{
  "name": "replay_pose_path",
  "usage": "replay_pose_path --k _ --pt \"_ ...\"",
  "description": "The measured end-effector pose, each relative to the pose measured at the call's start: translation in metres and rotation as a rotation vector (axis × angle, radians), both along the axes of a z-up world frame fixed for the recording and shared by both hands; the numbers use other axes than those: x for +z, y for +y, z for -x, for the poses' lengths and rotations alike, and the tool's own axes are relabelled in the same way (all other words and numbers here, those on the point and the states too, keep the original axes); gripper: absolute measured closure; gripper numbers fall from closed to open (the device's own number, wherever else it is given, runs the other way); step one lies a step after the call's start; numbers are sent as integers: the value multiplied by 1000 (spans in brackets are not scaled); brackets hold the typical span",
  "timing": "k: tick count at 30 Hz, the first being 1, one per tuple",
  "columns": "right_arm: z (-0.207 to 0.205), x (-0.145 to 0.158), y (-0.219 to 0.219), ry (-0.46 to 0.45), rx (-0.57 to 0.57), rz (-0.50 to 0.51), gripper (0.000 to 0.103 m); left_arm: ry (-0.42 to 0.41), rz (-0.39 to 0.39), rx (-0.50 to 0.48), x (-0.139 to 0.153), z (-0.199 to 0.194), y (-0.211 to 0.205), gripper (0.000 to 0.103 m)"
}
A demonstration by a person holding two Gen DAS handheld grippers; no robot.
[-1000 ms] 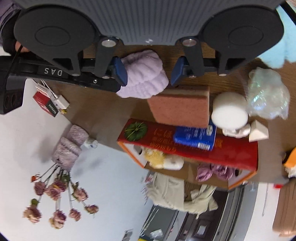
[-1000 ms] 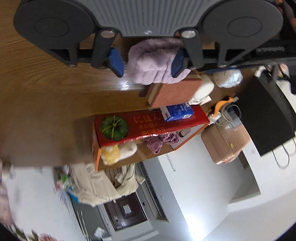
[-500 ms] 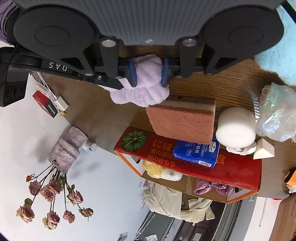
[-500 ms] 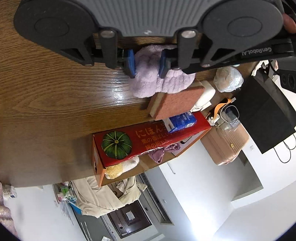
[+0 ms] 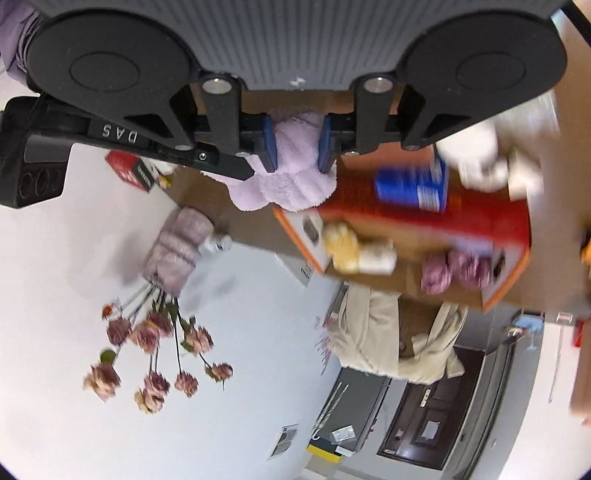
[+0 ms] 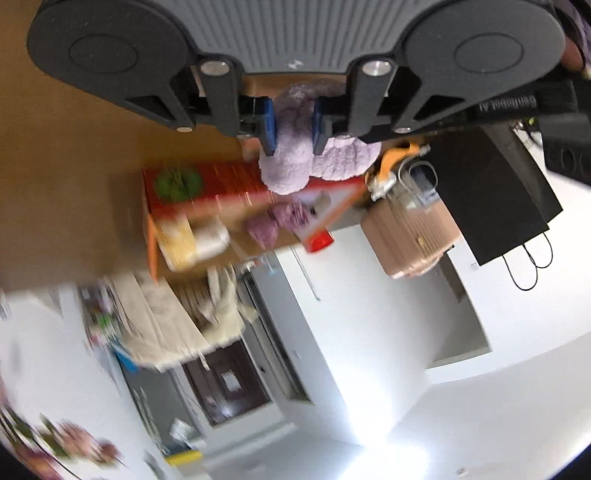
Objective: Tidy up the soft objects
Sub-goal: 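Carry the headband with both grippers into the box and open them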
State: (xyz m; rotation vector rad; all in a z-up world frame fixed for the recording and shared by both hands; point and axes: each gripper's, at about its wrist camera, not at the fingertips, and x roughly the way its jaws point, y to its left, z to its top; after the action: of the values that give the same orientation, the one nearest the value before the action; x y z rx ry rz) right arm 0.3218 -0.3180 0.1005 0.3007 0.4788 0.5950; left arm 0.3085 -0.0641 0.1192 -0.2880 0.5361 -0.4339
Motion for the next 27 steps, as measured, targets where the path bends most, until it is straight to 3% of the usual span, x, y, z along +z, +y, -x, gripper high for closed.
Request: replay_pose_path --k 4,6,10,13,16,19,22,25,27 --pt "-64 38 28 -48 7 49 84 30 -38 -9 31 -79 23 79" --pt "-106 47 48 -15 11 78 84 85 -53 8 33 -127 37 79" --pt "-196 43 93 109 -21 149 84 216 -62 33 7 -214 62 79" --pt "-247 22 135 174 -33 265 85 320 -120 76 -25 -265 75 79" --pt "-286 -8 165 266 -26 334 85 332 -263 118 -41 -287 80 79" --pt "-305 -29 176 348 74 299 79 290 -342 163 -45 -288 89 74" --pt "-310 -41 171 400 138 214 71 230 -310 181 -44 -280 103 67" --pt "-317 -51 171 467 148 205 69 226 -260 163 -42 -276 107 61" --pt "-315 -47 174 450 150 219 69 216 -269 178 -36 -272 106 59"
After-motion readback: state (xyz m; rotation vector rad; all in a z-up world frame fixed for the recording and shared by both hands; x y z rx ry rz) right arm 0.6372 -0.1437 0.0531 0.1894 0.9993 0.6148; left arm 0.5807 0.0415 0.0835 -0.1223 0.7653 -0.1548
